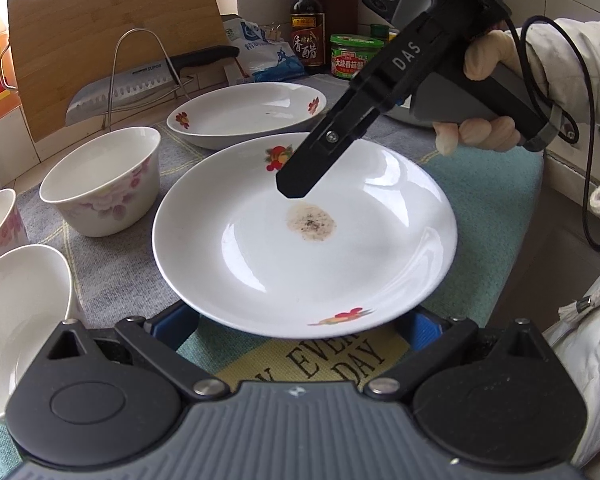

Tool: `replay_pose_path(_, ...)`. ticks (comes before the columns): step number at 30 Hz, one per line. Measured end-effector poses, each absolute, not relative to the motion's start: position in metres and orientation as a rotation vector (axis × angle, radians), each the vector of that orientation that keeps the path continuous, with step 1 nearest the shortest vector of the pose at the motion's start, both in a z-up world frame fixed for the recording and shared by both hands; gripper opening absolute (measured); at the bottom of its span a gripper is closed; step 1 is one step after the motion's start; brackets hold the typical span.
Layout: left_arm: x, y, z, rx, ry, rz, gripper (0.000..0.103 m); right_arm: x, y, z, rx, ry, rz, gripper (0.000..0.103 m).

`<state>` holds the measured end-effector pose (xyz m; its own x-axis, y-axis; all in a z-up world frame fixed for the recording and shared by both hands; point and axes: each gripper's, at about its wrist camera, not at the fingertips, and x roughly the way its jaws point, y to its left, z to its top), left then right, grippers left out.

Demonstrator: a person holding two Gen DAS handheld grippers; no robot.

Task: Organize plates and bowls
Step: 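Grasp the rim of the brown-stained plate with the right gripper and lift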

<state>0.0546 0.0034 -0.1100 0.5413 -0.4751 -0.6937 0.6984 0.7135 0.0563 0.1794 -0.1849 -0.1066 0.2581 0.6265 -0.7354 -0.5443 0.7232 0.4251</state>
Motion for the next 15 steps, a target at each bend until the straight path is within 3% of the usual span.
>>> replay_pose_path(15,0.0548,0.0003,-0.1079,0.364,0.719,-0.711,0.102,0.1855,-0.1884,-0.1047,0.158,1.085,0.809,0.103)
